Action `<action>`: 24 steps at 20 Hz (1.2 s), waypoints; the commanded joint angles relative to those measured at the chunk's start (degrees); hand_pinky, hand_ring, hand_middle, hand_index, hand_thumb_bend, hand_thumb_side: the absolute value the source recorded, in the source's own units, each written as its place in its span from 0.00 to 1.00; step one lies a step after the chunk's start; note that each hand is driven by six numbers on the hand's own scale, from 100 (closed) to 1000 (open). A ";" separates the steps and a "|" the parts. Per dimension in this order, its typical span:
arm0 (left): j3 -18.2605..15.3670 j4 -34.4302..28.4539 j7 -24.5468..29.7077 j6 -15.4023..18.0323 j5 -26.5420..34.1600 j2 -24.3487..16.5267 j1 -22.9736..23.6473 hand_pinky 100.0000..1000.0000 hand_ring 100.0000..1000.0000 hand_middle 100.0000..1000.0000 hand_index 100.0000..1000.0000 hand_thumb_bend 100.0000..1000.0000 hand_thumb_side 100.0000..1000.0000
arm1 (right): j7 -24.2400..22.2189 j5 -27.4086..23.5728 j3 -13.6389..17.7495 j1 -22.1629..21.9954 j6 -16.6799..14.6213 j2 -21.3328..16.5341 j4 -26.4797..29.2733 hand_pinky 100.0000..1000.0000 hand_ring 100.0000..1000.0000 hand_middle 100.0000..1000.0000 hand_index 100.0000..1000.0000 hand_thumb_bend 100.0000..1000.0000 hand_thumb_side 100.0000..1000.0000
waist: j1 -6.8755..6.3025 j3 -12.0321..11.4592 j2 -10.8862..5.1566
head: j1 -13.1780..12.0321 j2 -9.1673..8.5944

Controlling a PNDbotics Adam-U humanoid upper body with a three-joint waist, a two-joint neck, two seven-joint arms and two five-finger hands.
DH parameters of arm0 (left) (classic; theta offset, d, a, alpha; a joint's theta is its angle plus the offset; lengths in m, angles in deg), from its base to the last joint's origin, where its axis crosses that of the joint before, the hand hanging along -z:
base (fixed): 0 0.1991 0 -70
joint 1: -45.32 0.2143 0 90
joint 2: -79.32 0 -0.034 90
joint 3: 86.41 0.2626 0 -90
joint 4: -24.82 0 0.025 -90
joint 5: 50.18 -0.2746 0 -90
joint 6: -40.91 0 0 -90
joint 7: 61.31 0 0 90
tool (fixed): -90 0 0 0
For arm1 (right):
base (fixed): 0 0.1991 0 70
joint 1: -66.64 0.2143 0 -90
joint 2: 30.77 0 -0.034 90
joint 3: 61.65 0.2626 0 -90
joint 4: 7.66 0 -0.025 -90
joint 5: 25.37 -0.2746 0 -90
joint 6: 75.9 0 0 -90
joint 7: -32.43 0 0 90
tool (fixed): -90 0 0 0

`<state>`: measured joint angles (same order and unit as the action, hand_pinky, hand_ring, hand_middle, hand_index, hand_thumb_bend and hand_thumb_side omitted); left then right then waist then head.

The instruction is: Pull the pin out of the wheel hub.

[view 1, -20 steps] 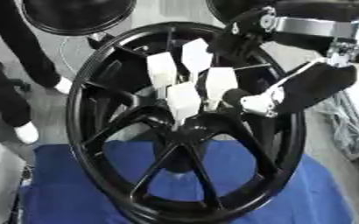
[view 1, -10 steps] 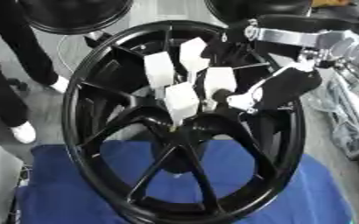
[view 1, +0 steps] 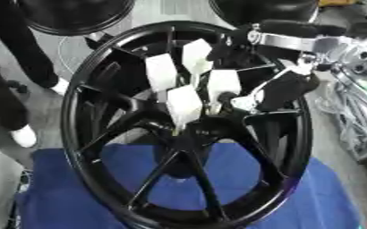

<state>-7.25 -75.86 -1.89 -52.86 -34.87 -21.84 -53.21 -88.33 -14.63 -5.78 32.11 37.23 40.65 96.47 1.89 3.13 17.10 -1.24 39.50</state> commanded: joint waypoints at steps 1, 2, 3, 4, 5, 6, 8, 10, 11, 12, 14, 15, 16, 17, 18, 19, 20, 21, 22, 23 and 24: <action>-0.67 -1.01 0.04 0.07 0.03 -0.80 -0.17 0.89 0.75 0.74 0.77 0.15 0.73 | -0.23 1.03 1.11 0.90 -0.96 -0.68 -1.15 0.78 0.82 0.80 0.82 0.21 0.16 | -0.27 -0.13 -0.63 | 0.35 -1.10; -0.67 -1.01 0.06 0.06 0.03 -0.77 -0.17 0.89 0.75 0.74 0.77 0.15 0.73 | -0.31 1.16 1.11 0.91 -1.13 -0.61 -1.58 0.78 0.82 0.80 0.82 0.21 0.16 | -0.27 -0.16 -0.58 | 0.40 -1.17; -0.67 -1.00 0.07 0.06 0.05 -0.74 -0.15 0.89 0.75 0.74 0.77 0.15 0.74 | -0.36 1.27 1.11 0.90 -1.26 -0.53 -1.99 0.78 0.82 0.80 0.82 0.20 0.16 | -0.29 -0.21 -0.51 | 0.48 -1.25; -0.67 -0.99 0.09 0.06 0.06 -0.70 -0.13 0.89 0.75 0.74 0.77 0.15 0.74 | -0.40 1.38 1.11 0.89 -1.39 -0.47 -2.36 0.78 0.82 0.80 0.82 0.20 0.16 | -0.30 -0.25 -0.44 | 0.56 -1.33; -0.66 -0.99 0.11 0.07 0.06 -0.67 -0.11 0.89 0.75 0.74 0.77 0.15 0.74 | -0.45 1.44 1.09 0.87 -1.50 -0.41 -2.69 0.78 0.82 0.80 0.82 0.20 0.16 | -0.31 -0.29 -0.38 | 0.63 -1.37; -0.66 -0.98 0.13 0.06 0.06 -0.65 -0.08 0.89 0.75 0.74 0.77 0.14 0.74 | -0.48 1.46 1.08 0.85 -1.62 -0.35 -2.94 0.78 0.82 0.79 0.82 0.20 0.16 | -0.32 -0.31 -0.34 | 0.68 -1.37; -0.67 -0.96 0.14 0.07 0.08 -0.62 -0.04 0.89 0.75 0.74 0.77 0.14 0.74 | -0.58 1.45 1.02 0.85 -1.81 -0.26 -3.19 0.78 0.81 0.79 0.81 0.19 0.15 | -0.30 -0.33 -0.28 | 0.78 -1.30; -0.63 -0.97 0.20 0.07 0.08 -0.57 -0.05 0.89 0.75 0.74 0.77 0.14 0.74 | -0.80 1.45 0.94 0.82 -1.90 -0.20 -3.34 0.78 0.80 0.78 0.81 0.19 0.15 | -0.27 -0.35 -0.24 | 0.81 -1.24; -0.63 -0.97 0.21 0.07 0.08 -0.54 -0.04 0.89 0.75 0.74 0.77 0.14 0.74 | -0.93 1.45 0.90 0.78 -1.92 -0.17 -3.45 0.78 0.80 0.78 0.80 0.19 0.15 | -0.26 -0.36 -0.23 | 0.84 -1.24; -0.65 -0.95 0.22 0.07 0.09 -0.53 -0.01 0.89 0.75 0.74 0.77 0.14 0.74 | -1.06 1.41 0.86 0.74 -1.91 -0.13 -3.57 0.77 0.79 0.77 0.80 0.18 0.15 | -0.24 -0.38 -0.21 | 0.87 -1.25; -0.64 -0.94 0.24 0.07 0.11 -0.51 0.03 0.89 0.75 0.74 0.77 0.14 0.74 | -1.18 1.39 0.82 0.70 -1.89 -0.03 -3.78 0.77 0.79 0.77 0.80 0.18 0.15 | -0.22 -0.43 -0.19 | 0.94 -1.26; -0.63 -0.95 0.27 0.08 0.12 -0.49 0.04 0.89 0.75 0.74 0.77 0.14 0.74 | -1.24 1.38 0.79 0.69 -1.90 0.04 -3.87 0.77 0.79 0.77 0.80 0.18 0.15 | -0.21 -0.46 -0.18 | 0.98 -1.28; -0.63 -0.95 0.29 0.08 0.12 -0.48 0.04 0.89 0.75 0.74 0.77 0.14 0.74 | -1.31 1.38 0.74 0.68 -1.90 0.10 -3.96 0.77 0.79 0.77 0.79 0.18 0.15 | -0.19 -0.50 -0.16 | 1.02 -1.29; -0.63 -0.95 0.31 0.09 0.13 -0.47 0.04 0.89 0.75 0.74 0.77 0.14 0.74 | -1.39 1.40 0.68 0.66 -1.91 0.16 -4.05 0.77 0.78 0.77 0.79 0.17 0.14 | -0.18 -0.54 -0.14 | 1.06 -1.31; -0.64 -0.96 0.32 0.10 0.14 -0.47 0.04 0.89 0.75 0.74 0.77 0.14 0.74 | -1.48 1.45 0.62 0.63 -1.92 0.23 -4.14 0.77 0.78 0.76 0.79 0.17 0.14 | -0.16 -0.58 -0.12 | 1.11 -1.33; -0.65 -0.97 0.32 0.11 0.15 -0.45 0.03 0.89 0.75 0.74 0.77 0.14 0.74 | -1.57 1.55 0.54 0.57 -1.91 0.31 -4.28 0.77 0.78 0.76 0.79 0.17 0.14 | -0.14 -0.62 -0.09 | 1.19 -1.32; -0.65 -0.98 0.33 0.12 0.15 -0.44 0.03 0.89 0.75 0.74 0.77 0.14 0.74 | -1.67 1.65 0.45 0.50 -1.90 0.39 -4.44 0.77 0.78 0.76 0.79 0.17 0.14 | -0.14 -0.65 -0.07 | 1.28 -1.28; -0.66 -0.98 0.34 0.12 0.16 -0.44 0.04 0.89 0.75 0.74 0.77 0.14 0.74 | -1.75 1.74 0.39 0.44 -1.90 0.48 -4.59 0.76 0.77 0.76 0.78 0.16 0.14 | -0.13 -0.68 -0.05 | 1.36 -1.23; -0.68 -0.98 0.33 0.13 0.16 -0.43 0.06 0.89 0.75 0.74 0.77 0.14 0.75 | -1.81 1.79 0.33 0.38 -1.90 0.56 -4.74 0.76 0.77 0.75 0.78 0.16 0.14 | -0.12 -0.70 -0.03 | 1.44 -1.17; -0.69 -0.98 0.33 0.13 0.17 -0.43 0.07 0.89 0.75 0.74 0.77 0.14 0.75 | -1.84 1.83 0.28 0.33 -1.89 0.64 -4.87 0.76 0.76 0.75 0.77 0.16 0.13 | -0.11 -0.72 -0.01 | 1.47 -1.12; -0.69 -0.98 0.33 0.14 0.18 -0.42 0.09 0.89 0.75 0.74 0.77 0.14 0.75 | -1.84 1.86 0.25 0.29 -1.87 0.72 -4.97 0.75 0.76 0.74 0.77 0.15 0.13 | -0.11 -0.73 -0.01 | 1.47 -1.07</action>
<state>-7.25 -75.86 -1.73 -52.80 -34.78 -21.37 -52.90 -90.00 -13.22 -5.98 31.61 35.43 41.93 91.49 1.93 2.44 17.94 0.07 38.85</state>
